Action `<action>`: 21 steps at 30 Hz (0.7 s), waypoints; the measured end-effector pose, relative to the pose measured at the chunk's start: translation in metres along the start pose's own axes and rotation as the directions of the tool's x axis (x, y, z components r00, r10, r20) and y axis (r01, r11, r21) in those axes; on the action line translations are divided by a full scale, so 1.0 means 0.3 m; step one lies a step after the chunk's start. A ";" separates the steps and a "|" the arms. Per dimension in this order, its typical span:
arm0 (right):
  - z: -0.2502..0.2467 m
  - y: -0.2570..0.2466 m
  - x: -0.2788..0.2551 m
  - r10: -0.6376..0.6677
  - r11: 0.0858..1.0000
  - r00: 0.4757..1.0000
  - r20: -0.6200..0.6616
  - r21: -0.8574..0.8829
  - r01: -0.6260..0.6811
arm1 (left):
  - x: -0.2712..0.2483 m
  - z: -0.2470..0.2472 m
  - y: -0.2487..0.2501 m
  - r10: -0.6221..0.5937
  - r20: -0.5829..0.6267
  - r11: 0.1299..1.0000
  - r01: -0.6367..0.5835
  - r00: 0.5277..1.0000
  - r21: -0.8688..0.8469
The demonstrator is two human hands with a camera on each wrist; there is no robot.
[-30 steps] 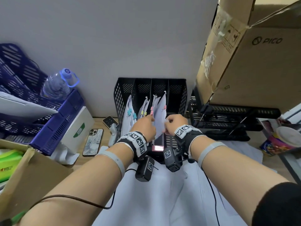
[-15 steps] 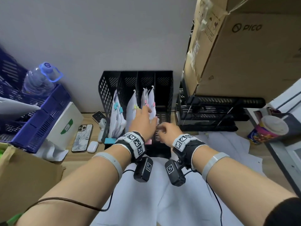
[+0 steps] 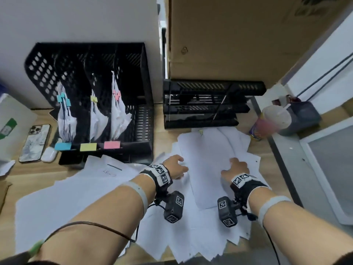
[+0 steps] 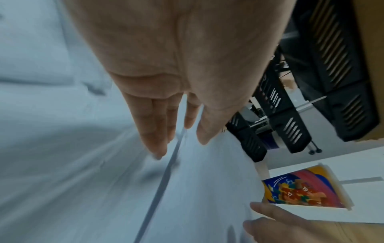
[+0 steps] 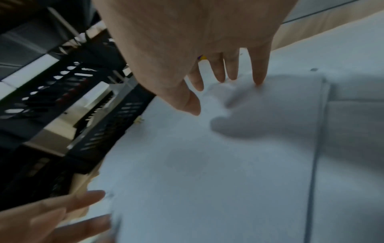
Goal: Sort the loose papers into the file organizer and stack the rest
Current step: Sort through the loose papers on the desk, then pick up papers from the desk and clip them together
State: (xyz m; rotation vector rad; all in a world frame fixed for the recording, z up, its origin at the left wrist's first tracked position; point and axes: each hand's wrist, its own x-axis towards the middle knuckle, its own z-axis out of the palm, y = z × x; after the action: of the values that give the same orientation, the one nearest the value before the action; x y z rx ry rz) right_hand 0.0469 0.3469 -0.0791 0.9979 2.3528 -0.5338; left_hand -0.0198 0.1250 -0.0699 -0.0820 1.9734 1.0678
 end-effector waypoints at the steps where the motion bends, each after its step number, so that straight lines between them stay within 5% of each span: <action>1: -0.004 0.031 0.019 0.017 1.000 1.000 -0.009 0.003 -0.017 | 0.013 0.031 -0.001 -0.006 0.001 1.000 0.006 1.000 -0.001; 4: -0.014 0.088 0.062 -0.009 1.000 0.999 -0.050 -0.007 0.009 | 0.041 0.095 -0.007 0.035 -0.060 0.994 -0.029 0.998 0.101; 9: -0.040 0.115 0.093 -0.138 0.963 0.988 0.067 0.243 0.118 | 0.051 0.135 0.008 0.060 -0.120 0.952 -0.021 0.991 0.305; 13: -0.086 0.065 0.034 -0.338 0.860 0.940 -0.044 0.393 0.327 | 0.007 0.133 0.073 0.004 -0.132 0.916 0.050 0.991 0.399; 16: -0.125 -0.024 -0.075 -0.521 0.767 0.845 -0.124 0.366 0.527 | -0.071 0.102 0.162 0.006 -0.100 0.998 -0.012 0.995 -0.062; 18: -0.133 -0.093 -0.162 -0.639 0.712 0.765 -0.083 0.314 0.629 | -0.128 0.068 0.218 0.012 -0.012 0.924 -0.016 1.000 -0.382; 21: -0.110 -0.179 -0.272 -0.776 0.609 0.631 0.014 0.280 0.742 | -0.187 -0.005 0.238 0.039 -0.124 0.867 -0.095 0.992 -0.490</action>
State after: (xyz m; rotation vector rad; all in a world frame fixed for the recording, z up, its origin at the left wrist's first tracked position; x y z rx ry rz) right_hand 0.0449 0.2859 0.0039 -0.0561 2.5445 -1.2004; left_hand -0.0163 0.1510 0.0170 -0.3589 1.7587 1.6293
